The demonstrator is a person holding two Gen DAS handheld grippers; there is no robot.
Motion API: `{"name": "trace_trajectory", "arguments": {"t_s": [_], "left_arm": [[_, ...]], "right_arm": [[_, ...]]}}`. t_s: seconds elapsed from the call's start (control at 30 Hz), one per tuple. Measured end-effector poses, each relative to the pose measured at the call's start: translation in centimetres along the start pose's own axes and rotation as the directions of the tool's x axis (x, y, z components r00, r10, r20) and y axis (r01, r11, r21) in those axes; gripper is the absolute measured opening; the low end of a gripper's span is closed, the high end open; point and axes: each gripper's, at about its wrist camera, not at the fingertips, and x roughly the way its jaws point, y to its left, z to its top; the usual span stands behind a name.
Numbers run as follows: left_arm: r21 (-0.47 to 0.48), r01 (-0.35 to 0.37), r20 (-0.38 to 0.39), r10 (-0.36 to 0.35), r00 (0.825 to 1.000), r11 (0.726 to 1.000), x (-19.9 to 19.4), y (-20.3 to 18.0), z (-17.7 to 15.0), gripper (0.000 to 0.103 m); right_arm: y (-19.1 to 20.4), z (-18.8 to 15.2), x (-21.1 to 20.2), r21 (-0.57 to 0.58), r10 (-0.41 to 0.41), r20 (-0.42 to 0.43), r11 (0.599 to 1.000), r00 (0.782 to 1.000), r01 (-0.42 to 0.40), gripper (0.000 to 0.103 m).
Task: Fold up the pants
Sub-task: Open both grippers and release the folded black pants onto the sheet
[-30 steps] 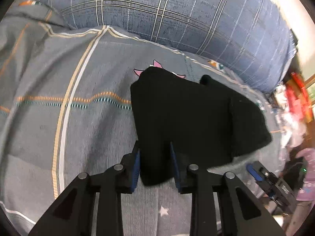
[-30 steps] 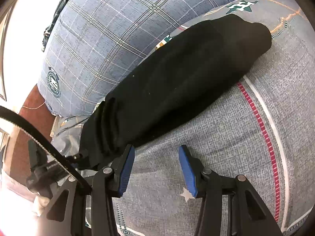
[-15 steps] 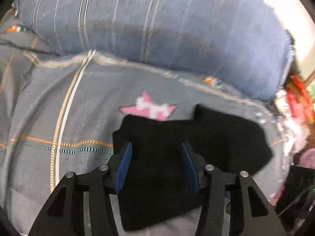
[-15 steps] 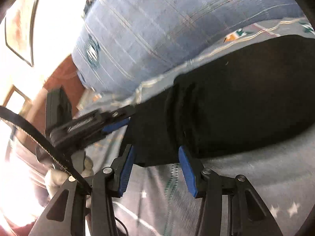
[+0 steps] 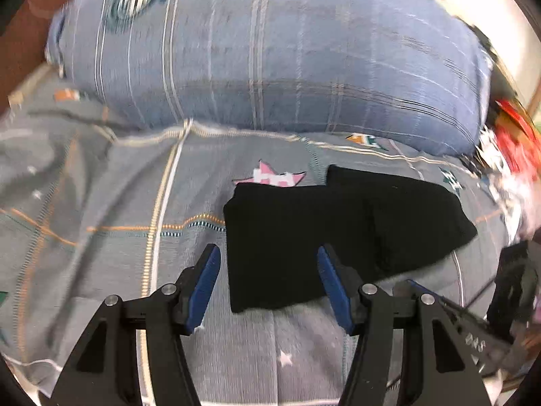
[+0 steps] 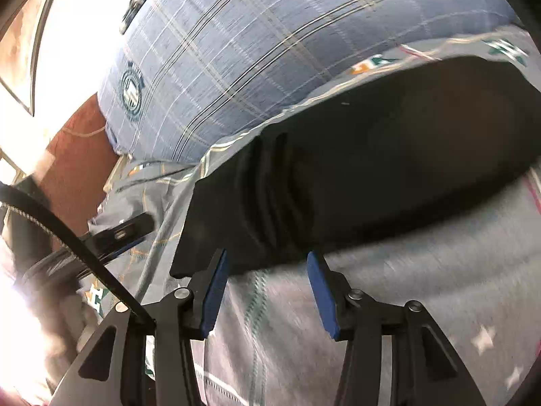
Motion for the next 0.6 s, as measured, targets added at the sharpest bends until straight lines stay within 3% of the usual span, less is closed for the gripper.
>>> {"name": "trace_trajectory", "arguments": {"t_s": [0.27, 0.6], "left_arm": [[0.133, -0.074, 0.079, 0.063, 0.995, 0.988, -3.3, -3.6, -1.4, 0.06], [0.188, -0.094, 0.079, 0.081, 0.994, 0.978, -3.6, -5.6, -1.8, 0.06]], "right_arm": [[-1.5, -0.4, -3.6, 0.084, -0.014, 0.079, 0.996, 0.997, 0.007, 0.055], [-3.9, -0.8, -4.7, 0.147, -0.029, 0.093, 0.989, 0.995, 0.015, 0.055]]}}
